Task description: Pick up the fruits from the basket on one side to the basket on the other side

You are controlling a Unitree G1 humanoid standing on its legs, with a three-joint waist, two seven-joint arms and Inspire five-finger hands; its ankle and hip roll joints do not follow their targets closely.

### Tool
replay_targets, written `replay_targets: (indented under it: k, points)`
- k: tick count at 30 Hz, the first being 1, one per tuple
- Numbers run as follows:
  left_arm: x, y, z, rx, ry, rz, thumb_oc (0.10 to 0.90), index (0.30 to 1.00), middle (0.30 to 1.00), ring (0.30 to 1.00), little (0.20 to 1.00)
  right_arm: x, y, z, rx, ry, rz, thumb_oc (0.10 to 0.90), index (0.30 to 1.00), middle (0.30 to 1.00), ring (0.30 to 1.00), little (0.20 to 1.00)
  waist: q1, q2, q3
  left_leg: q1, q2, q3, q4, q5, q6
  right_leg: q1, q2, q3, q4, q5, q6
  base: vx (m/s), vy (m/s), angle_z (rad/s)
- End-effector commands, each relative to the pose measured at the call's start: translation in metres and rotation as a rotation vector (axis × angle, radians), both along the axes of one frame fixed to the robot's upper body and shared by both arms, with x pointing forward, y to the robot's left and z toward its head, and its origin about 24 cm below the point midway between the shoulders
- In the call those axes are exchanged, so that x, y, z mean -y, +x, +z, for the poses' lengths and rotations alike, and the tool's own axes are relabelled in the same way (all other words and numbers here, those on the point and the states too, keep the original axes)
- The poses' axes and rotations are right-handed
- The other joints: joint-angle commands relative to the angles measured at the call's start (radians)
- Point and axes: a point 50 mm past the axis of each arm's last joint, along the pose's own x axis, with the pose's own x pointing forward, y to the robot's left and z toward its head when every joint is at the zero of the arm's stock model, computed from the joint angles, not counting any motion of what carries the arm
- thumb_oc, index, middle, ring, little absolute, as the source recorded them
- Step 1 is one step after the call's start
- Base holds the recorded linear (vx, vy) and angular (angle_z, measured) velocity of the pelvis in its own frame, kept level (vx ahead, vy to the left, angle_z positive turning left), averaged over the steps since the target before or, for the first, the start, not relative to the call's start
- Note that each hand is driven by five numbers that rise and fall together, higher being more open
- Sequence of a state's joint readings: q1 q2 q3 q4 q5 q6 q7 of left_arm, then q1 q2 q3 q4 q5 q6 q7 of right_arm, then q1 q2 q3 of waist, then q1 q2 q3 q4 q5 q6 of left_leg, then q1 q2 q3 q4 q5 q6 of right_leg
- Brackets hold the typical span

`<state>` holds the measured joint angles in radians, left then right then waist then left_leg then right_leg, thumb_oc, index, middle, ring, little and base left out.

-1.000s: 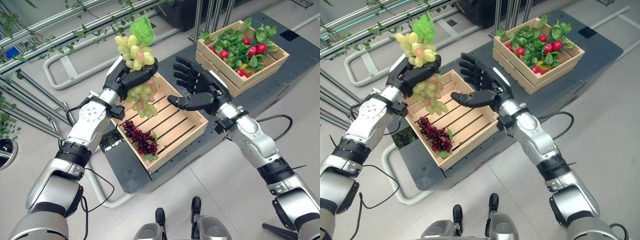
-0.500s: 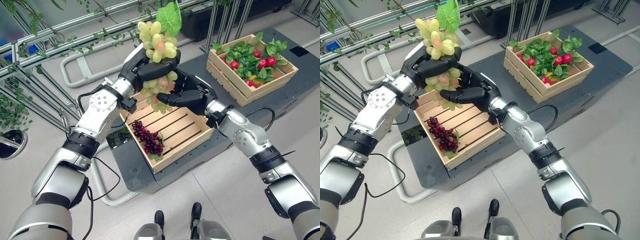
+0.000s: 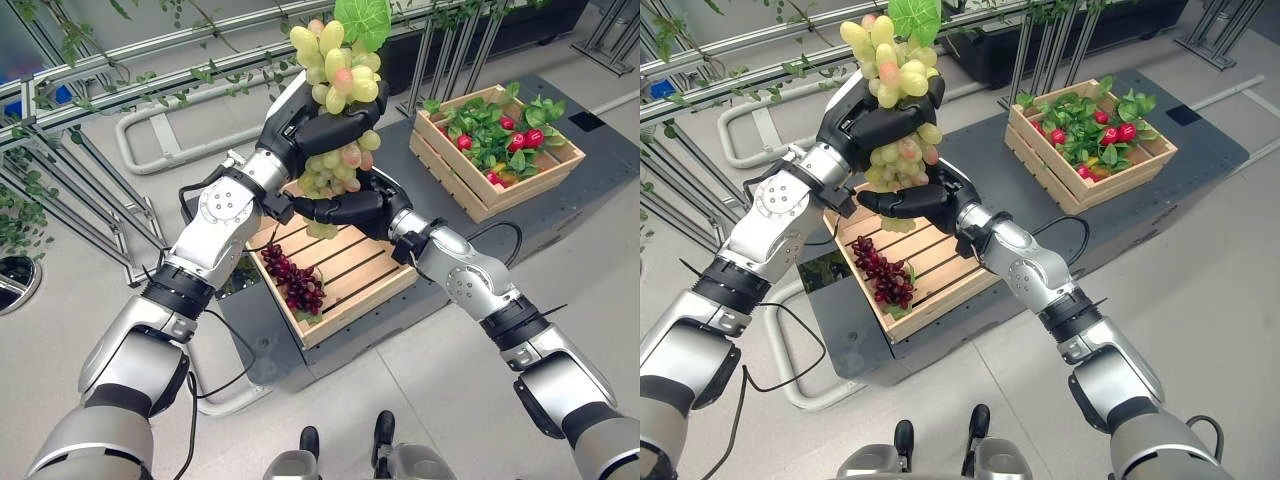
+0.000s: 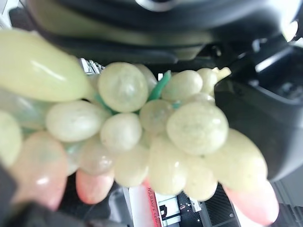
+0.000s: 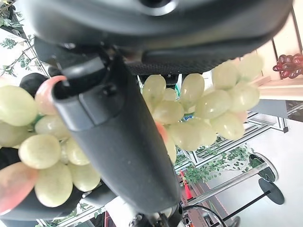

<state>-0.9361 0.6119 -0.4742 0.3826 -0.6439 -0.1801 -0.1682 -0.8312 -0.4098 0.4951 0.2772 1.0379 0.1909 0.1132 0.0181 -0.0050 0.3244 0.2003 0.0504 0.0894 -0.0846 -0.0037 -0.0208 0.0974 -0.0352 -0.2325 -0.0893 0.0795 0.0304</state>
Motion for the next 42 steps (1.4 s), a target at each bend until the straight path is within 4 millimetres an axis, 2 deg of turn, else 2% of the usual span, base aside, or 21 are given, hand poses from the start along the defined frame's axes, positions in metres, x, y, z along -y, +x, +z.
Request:
replay_targets:
  k: [1, 10, 16, 17, 18, 19, 27, 28, 29, 30, 37, 42]
  points:
    - [0.025, 0.002, -0.024, -0.066, -0.097, -0.1, 0.4, 0.3, 0.3, 0.3, 0.3, -0.033, -0.01, 0.012, 0.032, 0.235, 0.089, 0.8, 0.9, 0.9, 0.9, 0.9, 0.003, 0.003, -0.311, -0.052, -0.025, -0.014, -0.003, -0.044, -0.01, 0.076, -0.037, 0.014, 0.002, -0.131, 0.009, 0.0, 0.0, 0.0]
    - [0.029, 0.004, -0.048, -0.141, -0.035, -0.093, 0.4, 0.3, 0.3, 0.3, 0.3, -0.031, -0.007, 0.028, 0.092, 0.302, 0.015, 0.8, 0.9, 0.9, 0.9, 0.9, 0.003, 0.001, -0.315, -0.043, -0.022, -0.013, -0.003, -0.047, -0.007, 0.082, -0.035, 0.023, 0.002, -0.129, 0.01, 0.0, 0.0, 0.0]
    - [0.02, 0.007, -0.061, -0.18, -0.021, -0.038, 0.4, 0.3, 0.3, 0.3, 0.3, -0.023, -0.006, 0.031, 0.104, 0.339, -0.029, 0.8, 0.9, 0.9, 0.9, 0.9, 0.002, 0.0, -0.313, -0.038, -0.018, -0.01, -0.003, -0.048, -0.007, 0.084, -0.034, 0.025, 0.002, -0.13, 0.01, 0.0, 0.0, 0.0]
    - [0.016, 0.007, -0.064, -0.19, -0.013, -0.023, 0.4, 0.3, 0.3, 0.3, 0.3, -0.02, -0.006, 0.033, 0.108, 0.36, -0.049, 0.631, 0.646, 0.646, 0.646, 0.646, 0.001, 0.0, -0.312, -0.038, -0.017, -0.01, -0.003, -0.048, -0.007, 0.084, -0.034, 0.025, 0.002, -0.13, 0.01, 0.0, 0.0, 0.0]
    - [0.015, 0.008, -0.066, -0.194, -0.011, -0.018, 0.4, 0.3, 0.3, 0.3, 0.3, -0.018, -0.005, 0.033, 0.109, 0.367, -0.056, 0.436, 0.354, 0.354, 0.354, 0.354, 0.001, 0.0, -0.312, -0.037, -0.017, -0.01, -0.003, -0.049, -0.007, 0.085, -0.034, 0.024, 0.002, -0.13, 0.01, 0.0, 0.0, 0.0]
    - [0.011, 0.009, -0.07, -0.204, -0.006, 0.001, 0.4, 0.3, 0.3, 0.3, 0.3, -0.015, -0.005, 0.035, 0.112, 0.384, -0.072, 0.4, 0.3, 0.3, 0.3, 0.3, 0.0, 0.001, -0.313, -0.036, -0.016, -0.01, -0.003, -0.05, -0.007, 0.085, -0.034, 0.025, 0.002, -0.13, 0.01, 0.0, 0.0, 0.0]
    - [-0.004, 0.011, -0.077, -0.21, -0.032, 0.078, 0.4, 0.3, 0.3, 0.3, 0.3, -0.007, -0.002, 0.034, 0.117, 0.412, -0.122, 0.4, 0.3, 0.3, 0.3, 0.3, -0.002, 0.003, -0.314, -0.036, -0.014, -0.009, -0.003, -0.05, -0.008, 0.084, -0.034, 0.028, 0.002, -0.129, 0.01, 0.0, 0.0, 0.0]
    - [-0.005, 0.011, -0.076, -0.206, -0.042, 0.097, 0.424, 0.335, 0.335, 0.335, 0.335, -0.006, -0.001, 0.034, 0.116, 0.414, -0.127, 0.4, 0.3, 0.3, 0.3, 0.3, -0.002, 0.003, -0.314, -0.036, -0.014, -0.01, -0.003, -0.05, -0.008, 0.084, -0.035, 0.028, 0.002, -0.129, 0.01, 0.0, 0.0, 0.0]
    - [-0.007, 0.012, -0.076, -0.203, -0.052, 0.113, 0.591, 0.587, 0.587, 0.587, 0.587, -0.006, -0.001, 0.034, 0.117, 0.414, -0.129, 0.4, 0.3, 0.3, 0.3, 0.3, -0.003, 0.002, -0.314, -0.036, -0.015, -0.01, -0.003, -0.051, -0.008, 0.084, -0.035, 0.028, 0.002, -0.129, 0.011, 0.0, 0.0, 0.0]
    - [-0.009, 0.012, -0.076, -0.201, -0.062, 0.133, 0.8, 0.9, 0.9, 0.9, 0.9, -0.004, -0.001, 0.033, 0.115, 0.414, -0.132, 0.4, 0.3, 0.3, 0.3, 0.3, -0.003, 0.002, -0.315, -0.037, -0.015, -0.01, -0.003, -0.051, -0.007, 0.083, -0.035, 0.028, 0.002, -0.129, 0.011, 0.0, 0.0, 0.0]
    - [-0.024, 0.011, -0.074, -0.139, -0.121, 0.27, 0.8, 0.9, 0.9, 0.9, 0.9, 0.004, -0.003, 0.03, 0.126, 0.428, -0.165, 0.4, 0.3, 0.3, 0.3, 0.3, -0.004, 0.001, -0.311, -0.041, -0.014, -0.011, -0.003, -0.053, -0.007, 0.079, -0.036, 0.027, 0.002, -0.13, 0.011, 0.0, 0.0, 0.0]
    - [-0.028, 0.009, -0.08, -0.146, -0.094, 0.31, 0.8, 0.9, 0.9, 0.9, 0.9, 0.007, -0.007, 0.027, 0.129, 0.439, -0.181, 0.4, 0.3, 0.3, 0.3, 0.3, -0.01, 0.001, -0.311, -0.041, -0.013, -0.011, -0.003, -0.055, -0.006, 0.077, -0.036, 0.033, 0.002, -0.13, 0.013, 0.0, 0.0, 0.0]
